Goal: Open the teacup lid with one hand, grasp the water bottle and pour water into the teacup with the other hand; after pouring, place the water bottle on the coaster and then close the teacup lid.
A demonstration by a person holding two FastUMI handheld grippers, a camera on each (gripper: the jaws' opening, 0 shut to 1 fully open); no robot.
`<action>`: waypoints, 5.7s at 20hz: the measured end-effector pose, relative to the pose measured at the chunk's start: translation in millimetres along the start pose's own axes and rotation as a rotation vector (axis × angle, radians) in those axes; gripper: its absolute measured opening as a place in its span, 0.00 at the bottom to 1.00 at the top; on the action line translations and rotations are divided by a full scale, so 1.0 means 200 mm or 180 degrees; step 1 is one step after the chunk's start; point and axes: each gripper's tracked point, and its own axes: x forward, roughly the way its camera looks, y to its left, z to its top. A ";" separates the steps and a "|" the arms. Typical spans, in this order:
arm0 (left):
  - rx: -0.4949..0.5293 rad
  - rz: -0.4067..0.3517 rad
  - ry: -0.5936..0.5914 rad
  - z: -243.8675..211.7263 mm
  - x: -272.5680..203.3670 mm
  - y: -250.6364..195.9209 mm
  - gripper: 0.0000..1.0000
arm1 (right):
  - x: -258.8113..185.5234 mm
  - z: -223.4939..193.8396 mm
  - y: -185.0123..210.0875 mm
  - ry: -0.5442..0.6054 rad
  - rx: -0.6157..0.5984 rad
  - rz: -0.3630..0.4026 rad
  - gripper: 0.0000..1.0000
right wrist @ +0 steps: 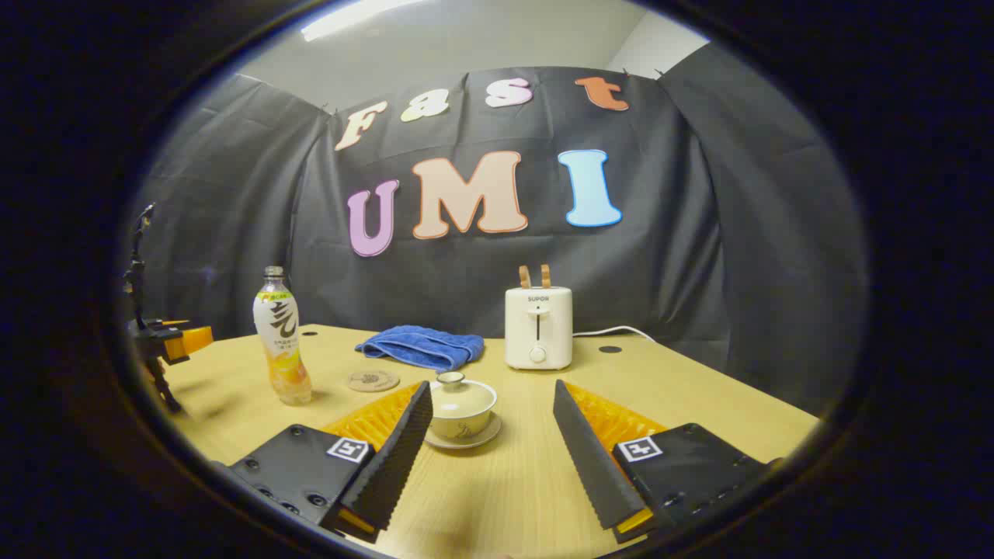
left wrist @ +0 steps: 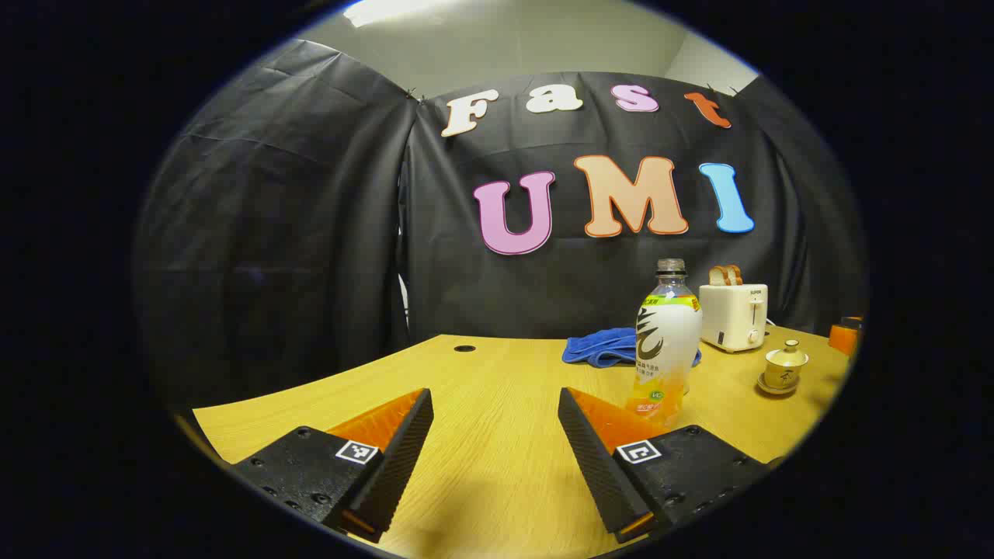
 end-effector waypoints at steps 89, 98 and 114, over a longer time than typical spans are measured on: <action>-0.0047 -0.1428 0.0010 0.00 0.10 -0.56 0.95 | 0.26 0.00 -0.01 0.0023 0.0001 -0.0007 0.36; 0.0032 -0.1708 0.0311 -0.07 0.26 -0.81 0.95 | 0.26 0.00 -0.07 0.0025 0.0001 -0.0050 0.35; 0.0387 -0.1502 0.0717 -0.18 0.44 -0.94 0.62 | 0.26 0.01 -0.16 0.0018 -0.0002 -0.0137 0.35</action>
